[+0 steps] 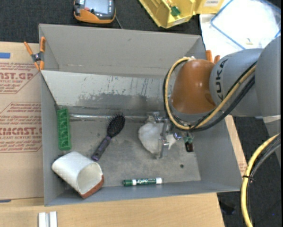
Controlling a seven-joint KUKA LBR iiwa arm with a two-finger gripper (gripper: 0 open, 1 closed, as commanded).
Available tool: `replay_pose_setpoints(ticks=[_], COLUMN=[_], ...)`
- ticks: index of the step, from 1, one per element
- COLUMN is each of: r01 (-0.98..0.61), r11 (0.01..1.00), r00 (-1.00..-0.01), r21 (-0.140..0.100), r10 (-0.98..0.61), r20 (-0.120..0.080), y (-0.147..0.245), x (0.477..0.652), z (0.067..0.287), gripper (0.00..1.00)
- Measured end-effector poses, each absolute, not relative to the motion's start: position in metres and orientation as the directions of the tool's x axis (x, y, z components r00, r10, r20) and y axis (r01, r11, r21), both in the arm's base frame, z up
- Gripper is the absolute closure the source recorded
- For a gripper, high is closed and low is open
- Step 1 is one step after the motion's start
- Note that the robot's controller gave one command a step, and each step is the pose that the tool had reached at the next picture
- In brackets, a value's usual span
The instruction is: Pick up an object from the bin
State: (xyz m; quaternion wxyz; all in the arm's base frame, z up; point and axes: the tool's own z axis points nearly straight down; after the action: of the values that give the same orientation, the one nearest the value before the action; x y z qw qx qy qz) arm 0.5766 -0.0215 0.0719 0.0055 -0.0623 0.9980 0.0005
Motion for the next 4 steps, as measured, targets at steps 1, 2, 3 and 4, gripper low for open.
replay_pose_setpoints(ticks=[1,2,3,4], r01=[-0.072,-0.115,-0.118,-0.118], r11=[0.997,0.993,0.993,0.993], r00=[-0.997,-0.993,-0.993,-0.993], r21=[0.004,0.001,0.001,0.002], r10=[-0.072,-0.115,-0.118,-0.118], r20=[-0.017,-0.015,-0.015,-0.009], y=[-0.02,-0.02,-0.02,-0.02], x=[0.58,0.578,0.578,0.576], z=[0.071,0.072,0.072,0.089], gripper=[0.0,1.0,1.0,1.0])
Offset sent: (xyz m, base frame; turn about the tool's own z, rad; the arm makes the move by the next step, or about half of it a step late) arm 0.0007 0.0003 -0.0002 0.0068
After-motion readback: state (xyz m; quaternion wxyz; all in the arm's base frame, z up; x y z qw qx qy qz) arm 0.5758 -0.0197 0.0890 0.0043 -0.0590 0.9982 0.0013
